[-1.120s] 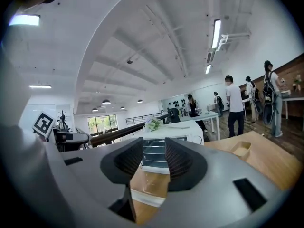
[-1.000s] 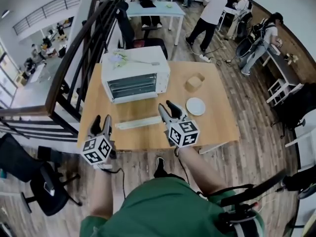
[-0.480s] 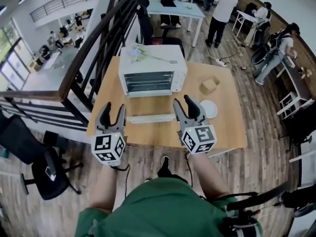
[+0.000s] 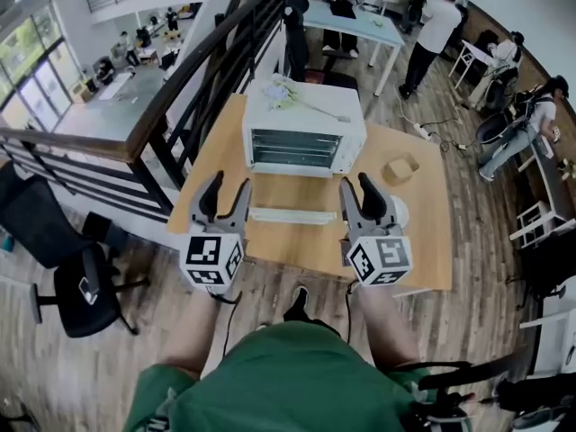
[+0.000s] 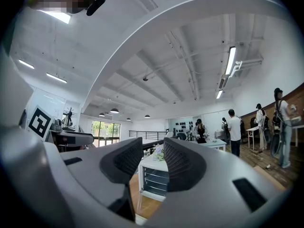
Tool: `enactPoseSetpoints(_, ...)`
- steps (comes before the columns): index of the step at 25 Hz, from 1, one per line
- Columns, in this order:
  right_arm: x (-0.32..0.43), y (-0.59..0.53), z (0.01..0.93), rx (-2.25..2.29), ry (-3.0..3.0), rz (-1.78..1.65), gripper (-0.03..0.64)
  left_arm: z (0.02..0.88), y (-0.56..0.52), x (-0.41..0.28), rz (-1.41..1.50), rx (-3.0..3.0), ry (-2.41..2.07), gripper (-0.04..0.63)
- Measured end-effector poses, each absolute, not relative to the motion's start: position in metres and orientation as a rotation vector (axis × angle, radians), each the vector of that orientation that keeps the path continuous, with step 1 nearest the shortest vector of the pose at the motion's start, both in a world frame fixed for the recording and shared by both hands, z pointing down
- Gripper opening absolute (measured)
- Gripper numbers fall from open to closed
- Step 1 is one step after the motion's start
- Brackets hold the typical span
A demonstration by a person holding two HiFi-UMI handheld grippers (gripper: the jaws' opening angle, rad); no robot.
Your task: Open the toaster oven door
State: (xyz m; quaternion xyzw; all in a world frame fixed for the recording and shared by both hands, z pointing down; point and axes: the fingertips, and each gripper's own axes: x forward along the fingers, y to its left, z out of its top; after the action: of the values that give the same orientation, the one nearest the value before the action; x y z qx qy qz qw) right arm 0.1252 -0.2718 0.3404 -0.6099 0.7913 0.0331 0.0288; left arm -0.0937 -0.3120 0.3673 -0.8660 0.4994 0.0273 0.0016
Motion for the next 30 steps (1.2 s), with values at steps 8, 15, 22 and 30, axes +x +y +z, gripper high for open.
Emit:
enactPoseSetpoints(8,0.122,-0.273,0.337,-1.864,2.471,0.121,0.155,0.372,-0.317,-0.091,0.1,-2.743,1.572,0.209)
enactPoseSetpoints(15,0.128,-0.274,0.338,-1.874,2.469,0.128,0.153,0.375,-0.32,-0.087,0.107,-2.755,1.57,0.209)
enactPoseSetpoints(22,0.131,-0.276,0.341,-1.867,2.483,0.111,0.149,0.378,-0.322,-0.08,0.101,-2.773,1.563,0.209)
enactPoseSetpoints(30,0.126,-0.272,0.35,-1.866,2.495,0.08,0.146,0.386,-0.318,-0.083,0.08,-2.784,1.571,0.209)
